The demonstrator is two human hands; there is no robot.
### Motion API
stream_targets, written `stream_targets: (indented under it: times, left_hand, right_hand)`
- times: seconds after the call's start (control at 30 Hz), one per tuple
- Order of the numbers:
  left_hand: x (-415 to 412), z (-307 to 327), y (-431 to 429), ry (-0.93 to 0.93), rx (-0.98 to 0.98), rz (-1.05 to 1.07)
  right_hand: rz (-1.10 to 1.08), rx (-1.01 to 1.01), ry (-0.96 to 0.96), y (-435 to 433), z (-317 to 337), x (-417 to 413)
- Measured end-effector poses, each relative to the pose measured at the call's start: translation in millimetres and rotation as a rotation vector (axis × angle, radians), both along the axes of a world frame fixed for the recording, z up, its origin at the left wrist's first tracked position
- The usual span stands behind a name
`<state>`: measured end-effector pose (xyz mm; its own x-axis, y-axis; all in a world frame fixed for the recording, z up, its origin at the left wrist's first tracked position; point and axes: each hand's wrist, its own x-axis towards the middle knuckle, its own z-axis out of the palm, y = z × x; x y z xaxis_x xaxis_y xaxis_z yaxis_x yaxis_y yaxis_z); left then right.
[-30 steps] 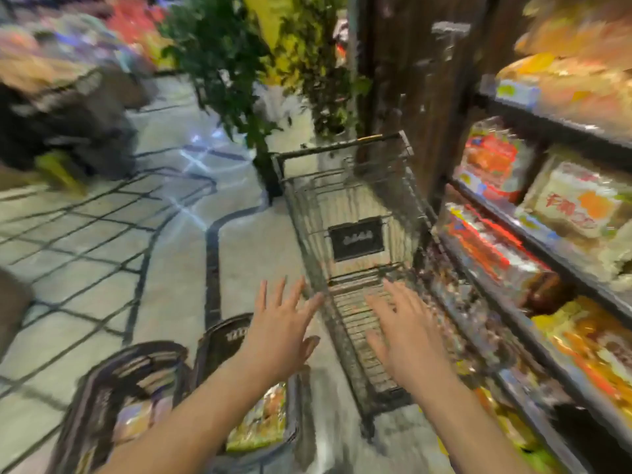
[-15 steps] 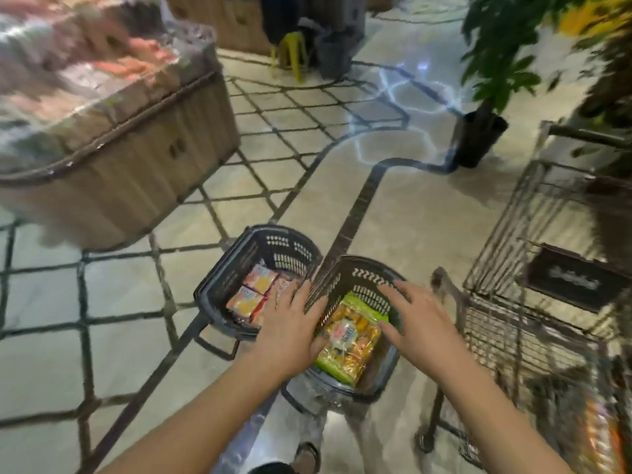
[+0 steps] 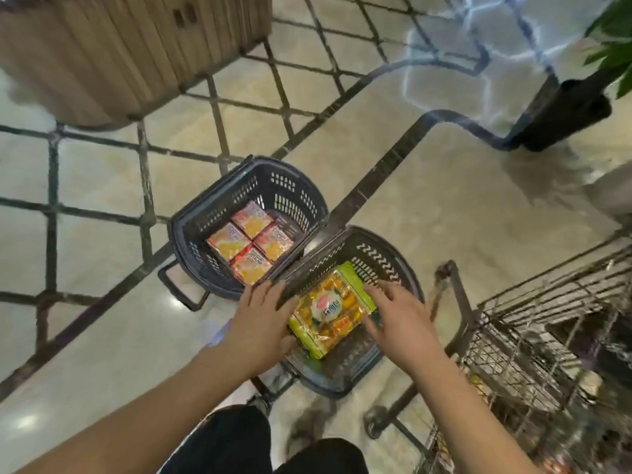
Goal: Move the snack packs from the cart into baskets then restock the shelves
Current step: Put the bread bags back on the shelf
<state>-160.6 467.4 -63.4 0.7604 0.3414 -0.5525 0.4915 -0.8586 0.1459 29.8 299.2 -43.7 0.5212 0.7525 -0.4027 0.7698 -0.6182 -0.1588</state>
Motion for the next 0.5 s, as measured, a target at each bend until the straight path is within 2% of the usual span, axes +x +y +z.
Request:
stream_targets:
  times: [0.23, 0.5]
  left_hand:
    - [34.0, -106.6, -13.3, -0.002, -0.034, 0.121]
    - [78.6, -271.6, -56.6, 0.085, -0.142, 0.251]
  right_hand:
    - [0.114, -0.045, 0.067, 22.9, -122.8, 66.0]
    - [0.218, -0.109, 0.118, 31.4, -289.1, 112.2]
